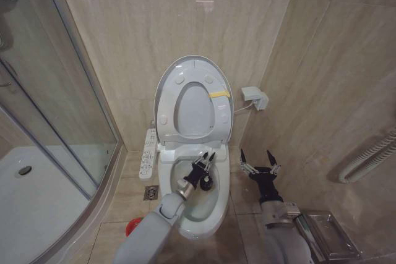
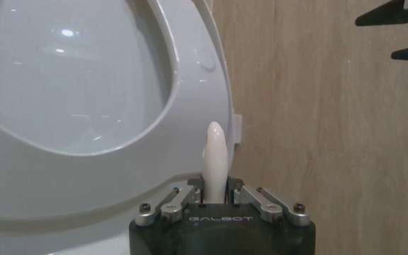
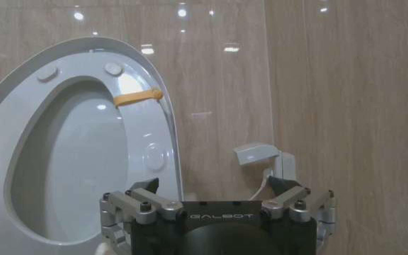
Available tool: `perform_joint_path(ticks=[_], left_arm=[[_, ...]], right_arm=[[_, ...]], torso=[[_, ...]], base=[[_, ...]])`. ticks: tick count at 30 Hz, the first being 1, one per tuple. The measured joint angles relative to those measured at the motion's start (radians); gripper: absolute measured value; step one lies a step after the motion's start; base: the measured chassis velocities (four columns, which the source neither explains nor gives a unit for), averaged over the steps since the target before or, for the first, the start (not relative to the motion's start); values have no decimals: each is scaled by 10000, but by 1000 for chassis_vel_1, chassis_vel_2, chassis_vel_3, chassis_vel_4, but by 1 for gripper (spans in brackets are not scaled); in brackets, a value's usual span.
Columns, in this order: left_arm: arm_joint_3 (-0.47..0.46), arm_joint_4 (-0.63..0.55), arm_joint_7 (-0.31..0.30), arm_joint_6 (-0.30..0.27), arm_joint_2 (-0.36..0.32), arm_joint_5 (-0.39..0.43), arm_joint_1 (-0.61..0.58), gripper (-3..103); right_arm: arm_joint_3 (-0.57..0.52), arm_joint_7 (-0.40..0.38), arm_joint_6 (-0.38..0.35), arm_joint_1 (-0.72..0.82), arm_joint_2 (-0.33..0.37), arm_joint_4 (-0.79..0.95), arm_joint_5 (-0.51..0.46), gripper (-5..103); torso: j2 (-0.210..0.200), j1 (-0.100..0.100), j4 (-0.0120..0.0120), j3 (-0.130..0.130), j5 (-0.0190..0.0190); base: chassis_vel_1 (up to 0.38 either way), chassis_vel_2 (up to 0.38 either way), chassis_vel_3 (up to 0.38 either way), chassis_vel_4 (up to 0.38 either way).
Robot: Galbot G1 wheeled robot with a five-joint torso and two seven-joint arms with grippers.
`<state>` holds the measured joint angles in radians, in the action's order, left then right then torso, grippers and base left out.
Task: Open the toilet lid, clean the toilet bowl with a toilet brush, close the toilet lid, and flush.
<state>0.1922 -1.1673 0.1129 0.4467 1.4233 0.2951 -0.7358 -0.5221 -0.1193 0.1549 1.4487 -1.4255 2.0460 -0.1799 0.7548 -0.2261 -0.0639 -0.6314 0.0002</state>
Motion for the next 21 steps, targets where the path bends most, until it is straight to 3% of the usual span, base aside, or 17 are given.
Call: perform_joint_path(ticks=[10, 21], left_arm=[[187, 654, 30, 126, 502, -2, -75, 20], [291, 842, 92, 256, 127, -215, -207, 20]], right_arm=[[0, 0, 0, 0, 0, 0, 0, 100], [0, 0, 0, 0, 0, -1, 0, 100]], torso=[[0, 0, 0, 1, -1], [1, 1, 0, 1, -4]], base=[[0, 0, 0, 0], [0, 0, 0, 0]])
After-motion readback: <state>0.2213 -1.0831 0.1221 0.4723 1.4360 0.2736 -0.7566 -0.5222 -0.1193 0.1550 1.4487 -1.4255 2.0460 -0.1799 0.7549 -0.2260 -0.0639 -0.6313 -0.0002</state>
